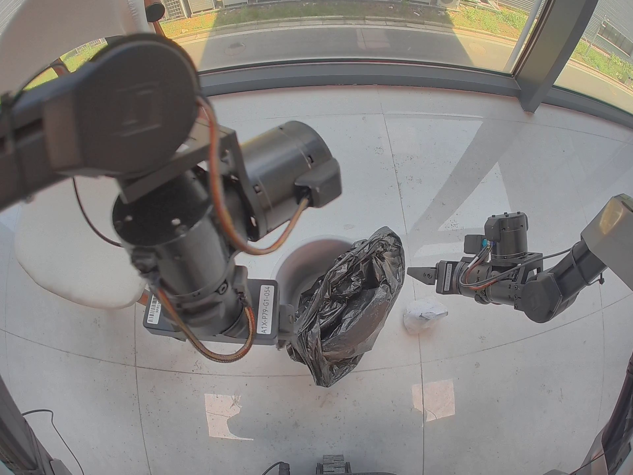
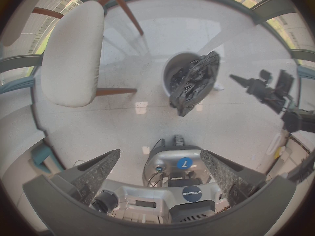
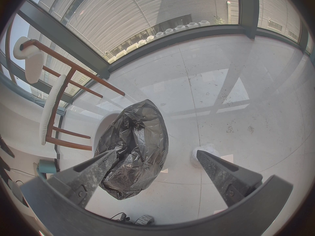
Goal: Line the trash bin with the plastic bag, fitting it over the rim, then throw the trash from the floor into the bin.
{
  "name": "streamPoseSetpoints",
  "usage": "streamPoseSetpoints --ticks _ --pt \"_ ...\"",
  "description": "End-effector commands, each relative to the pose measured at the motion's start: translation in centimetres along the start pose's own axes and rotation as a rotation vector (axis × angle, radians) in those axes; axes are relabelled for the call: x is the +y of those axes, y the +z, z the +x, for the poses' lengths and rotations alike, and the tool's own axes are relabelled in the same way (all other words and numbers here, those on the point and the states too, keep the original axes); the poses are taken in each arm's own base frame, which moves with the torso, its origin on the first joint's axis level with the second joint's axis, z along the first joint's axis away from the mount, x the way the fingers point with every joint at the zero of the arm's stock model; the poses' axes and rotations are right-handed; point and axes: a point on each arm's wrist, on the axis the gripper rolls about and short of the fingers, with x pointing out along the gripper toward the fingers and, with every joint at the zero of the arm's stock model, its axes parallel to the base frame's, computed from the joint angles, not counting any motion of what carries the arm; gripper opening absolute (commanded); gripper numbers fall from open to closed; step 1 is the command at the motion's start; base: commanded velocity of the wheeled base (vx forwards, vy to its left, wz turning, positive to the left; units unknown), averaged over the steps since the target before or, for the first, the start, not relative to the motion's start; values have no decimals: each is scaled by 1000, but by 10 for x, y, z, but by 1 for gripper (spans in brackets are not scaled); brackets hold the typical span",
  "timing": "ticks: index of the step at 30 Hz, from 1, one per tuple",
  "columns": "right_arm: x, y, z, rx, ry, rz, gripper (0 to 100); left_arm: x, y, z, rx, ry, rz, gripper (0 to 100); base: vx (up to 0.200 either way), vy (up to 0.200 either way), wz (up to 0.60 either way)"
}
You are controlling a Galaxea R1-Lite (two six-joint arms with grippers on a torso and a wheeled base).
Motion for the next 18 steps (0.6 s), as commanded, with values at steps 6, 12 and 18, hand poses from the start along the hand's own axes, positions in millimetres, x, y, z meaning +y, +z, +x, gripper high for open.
streamPoseSetpoints --ticks 6,12,18 --pt "6 -9 -3 30 9 -6 100 62 -74 105 -649 -708 270 100 0 0 0" --pt "15 -10 -1 31 30 -20 100 43 -16 134 -799 -730 154 100 0 0 0" --pt "15 -7 -3 -6 38 -20 100 19 23 178 -954 -763 111 100 0 0 0"
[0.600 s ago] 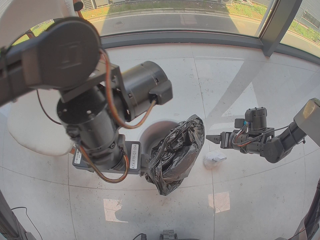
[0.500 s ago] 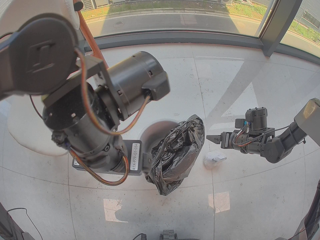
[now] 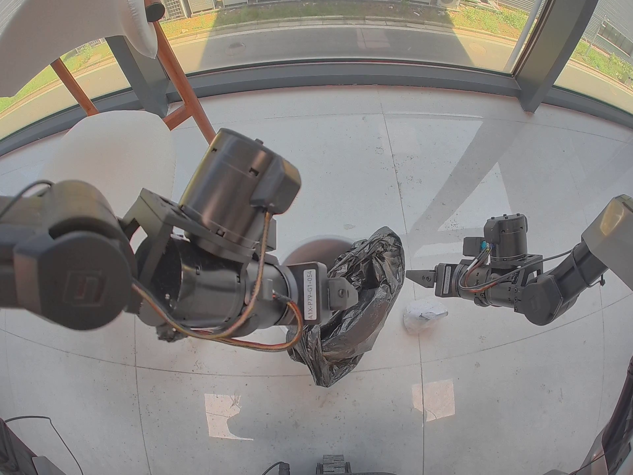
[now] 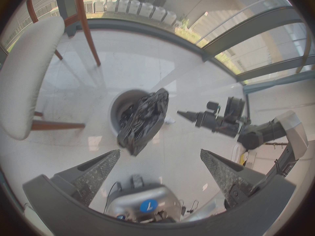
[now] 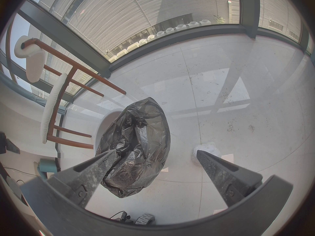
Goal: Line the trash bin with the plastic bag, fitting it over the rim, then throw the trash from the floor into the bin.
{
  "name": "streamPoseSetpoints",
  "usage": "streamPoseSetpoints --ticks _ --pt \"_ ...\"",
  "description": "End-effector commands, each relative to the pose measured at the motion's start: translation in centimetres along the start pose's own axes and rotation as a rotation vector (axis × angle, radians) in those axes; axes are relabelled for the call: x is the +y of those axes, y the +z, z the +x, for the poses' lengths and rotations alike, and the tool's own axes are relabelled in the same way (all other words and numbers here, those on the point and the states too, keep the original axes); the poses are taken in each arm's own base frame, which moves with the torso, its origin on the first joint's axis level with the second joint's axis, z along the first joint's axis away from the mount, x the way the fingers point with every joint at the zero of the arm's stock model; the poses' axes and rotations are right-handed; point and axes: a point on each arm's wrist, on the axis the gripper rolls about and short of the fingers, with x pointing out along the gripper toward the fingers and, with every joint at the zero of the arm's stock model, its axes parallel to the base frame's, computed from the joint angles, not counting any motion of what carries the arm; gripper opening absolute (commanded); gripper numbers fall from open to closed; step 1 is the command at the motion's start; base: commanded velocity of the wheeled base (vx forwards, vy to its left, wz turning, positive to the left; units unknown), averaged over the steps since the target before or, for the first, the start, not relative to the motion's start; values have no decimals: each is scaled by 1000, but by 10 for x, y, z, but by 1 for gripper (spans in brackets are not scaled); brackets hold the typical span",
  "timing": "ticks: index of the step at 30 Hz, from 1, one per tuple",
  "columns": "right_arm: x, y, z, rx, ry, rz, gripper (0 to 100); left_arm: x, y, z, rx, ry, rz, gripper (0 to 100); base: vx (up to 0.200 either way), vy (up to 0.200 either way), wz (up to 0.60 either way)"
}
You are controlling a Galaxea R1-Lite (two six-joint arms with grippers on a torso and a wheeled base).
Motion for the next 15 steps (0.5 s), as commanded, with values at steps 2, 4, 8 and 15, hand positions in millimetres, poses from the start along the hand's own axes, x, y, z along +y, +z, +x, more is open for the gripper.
streamPoseSetpoints --ticks 2,4,8,15 --pt "10 -4 -1 -38 35 -16 100 94 -22 130 -602 -277 165 100 0 0 0" --pt "10 -6 -2 -47 38 -18 100 107 -19 143 -610 -215 253 100 0 0 0" --pt "8 -12 -4 -43 37 -19 100 110 -21 146 -574 -196 468 100 0 0 0" --pt "7 -5 -7 -84 39 -18 100 119 -7 171 -588 -162 566 100 0 0 0"
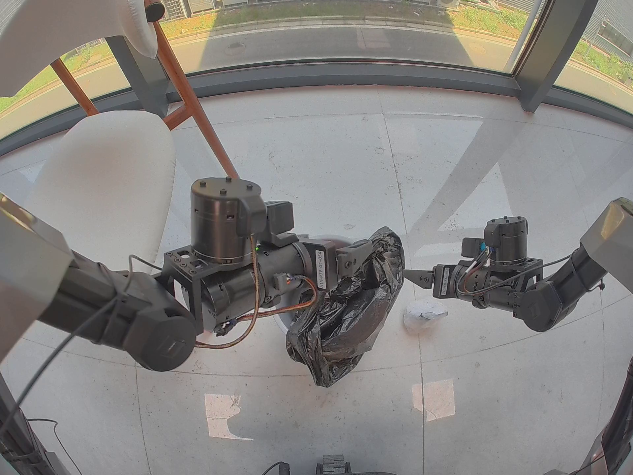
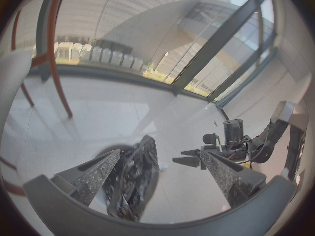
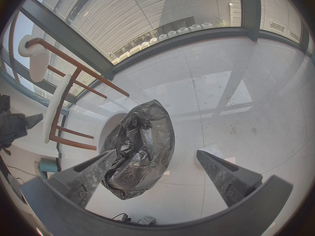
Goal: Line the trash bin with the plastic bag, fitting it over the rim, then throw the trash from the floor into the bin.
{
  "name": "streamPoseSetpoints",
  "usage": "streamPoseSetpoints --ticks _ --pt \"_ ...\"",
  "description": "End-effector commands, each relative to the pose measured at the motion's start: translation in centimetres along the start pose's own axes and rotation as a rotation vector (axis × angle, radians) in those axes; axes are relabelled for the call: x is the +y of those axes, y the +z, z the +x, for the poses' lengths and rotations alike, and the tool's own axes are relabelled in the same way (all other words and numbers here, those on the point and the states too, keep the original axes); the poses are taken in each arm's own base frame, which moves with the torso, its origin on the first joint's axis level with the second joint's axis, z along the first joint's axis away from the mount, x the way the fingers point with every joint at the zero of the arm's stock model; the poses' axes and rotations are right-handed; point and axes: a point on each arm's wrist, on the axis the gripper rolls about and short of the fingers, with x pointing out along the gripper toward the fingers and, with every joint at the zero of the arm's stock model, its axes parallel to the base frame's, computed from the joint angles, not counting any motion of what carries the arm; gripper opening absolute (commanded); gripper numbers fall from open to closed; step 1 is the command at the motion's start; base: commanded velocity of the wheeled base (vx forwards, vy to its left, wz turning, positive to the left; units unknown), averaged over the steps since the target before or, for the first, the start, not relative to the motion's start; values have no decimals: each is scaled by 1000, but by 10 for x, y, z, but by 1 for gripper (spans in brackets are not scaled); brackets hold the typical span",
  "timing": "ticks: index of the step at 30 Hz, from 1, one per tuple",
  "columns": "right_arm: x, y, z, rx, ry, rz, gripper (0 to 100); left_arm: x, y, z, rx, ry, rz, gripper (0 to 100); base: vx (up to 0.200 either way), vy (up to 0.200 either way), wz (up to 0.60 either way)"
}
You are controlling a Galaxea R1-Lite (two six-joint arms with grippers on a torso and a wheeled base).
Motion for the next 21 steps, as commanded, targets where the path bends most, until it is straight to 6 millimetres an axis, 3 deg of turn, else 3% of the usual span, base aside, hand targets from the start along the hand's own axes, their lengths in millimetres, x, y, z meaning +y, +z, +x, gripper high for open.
streamPoseSetpoints --ticks 1,7,21 --pt "2 -1 -5 -51 18 -7 100 92 -79 48 -85 15 359 100 0 0 0" --pt "3 0 -6 -61 10 -4 100 99 -84 64 -91 19 365 100 0 0 0" --pt "6 9 -8 -94 13 44 100 100 -79 69 -55 25 395 100 0 0 0"
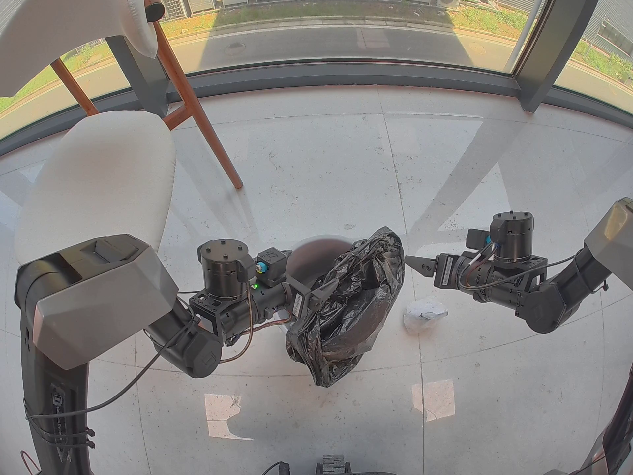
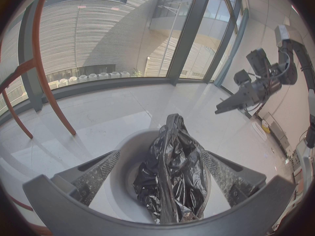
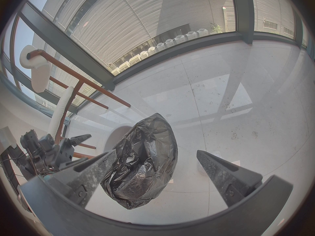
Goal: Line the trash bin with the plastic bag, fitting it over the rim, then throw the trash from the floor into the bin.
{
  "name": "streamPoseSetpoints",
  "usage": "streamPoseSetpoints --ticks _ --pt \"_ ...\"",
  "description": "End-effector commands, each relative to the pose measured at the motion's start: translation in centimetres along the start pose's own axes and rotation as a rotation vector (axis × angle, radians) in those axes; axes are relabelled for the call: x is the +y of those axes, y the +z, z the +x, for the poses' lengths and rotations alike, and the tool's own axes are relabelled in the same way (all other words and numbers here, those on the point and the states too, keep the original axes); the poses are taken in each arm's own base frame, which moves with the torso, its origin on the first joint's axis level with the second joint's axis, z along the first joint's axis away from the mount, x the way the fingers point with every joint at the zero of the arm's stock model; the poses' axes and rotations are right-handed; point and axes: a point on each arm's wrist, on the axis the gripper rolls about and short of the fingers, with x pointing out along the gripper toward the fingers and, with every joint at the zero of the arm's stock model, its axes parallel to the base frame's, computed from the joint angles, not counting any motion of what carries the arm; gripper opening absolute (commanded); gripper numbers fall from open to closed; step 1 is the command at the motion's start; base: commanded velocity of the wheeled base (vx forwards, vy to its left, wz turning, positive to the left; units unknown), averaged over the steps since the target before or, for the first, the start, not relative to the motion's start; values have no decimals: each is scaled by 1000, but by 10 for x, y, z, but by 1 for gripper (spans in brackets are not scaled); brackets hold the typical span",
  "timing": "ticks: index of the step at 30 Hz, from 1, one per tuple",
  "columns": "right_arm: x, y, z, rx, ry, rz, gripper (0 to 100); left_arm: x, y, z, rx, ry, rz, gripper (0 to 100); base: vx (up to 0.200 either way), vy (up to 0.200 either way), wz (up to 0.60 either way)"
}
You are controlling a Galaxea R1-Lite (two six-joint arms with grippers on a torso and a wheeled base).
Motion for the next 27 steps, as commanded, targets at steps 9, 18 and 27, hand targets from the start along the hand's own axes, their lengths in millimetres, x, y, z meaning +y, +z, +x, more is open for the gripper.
streamPoseSetpoints --ticks 9,18,27 --pt "2 0 -1 0 5 -2 100 10 0 16 130 -7 32 100 0 0 0" --pt "0 0 0 -1 1 0 100 10 -9 34 132 -18 99 100 0 0 0" --pt "1 1 0 -3 3 -1 100 10 -29 47 152 -23 98 100 0 0 0"
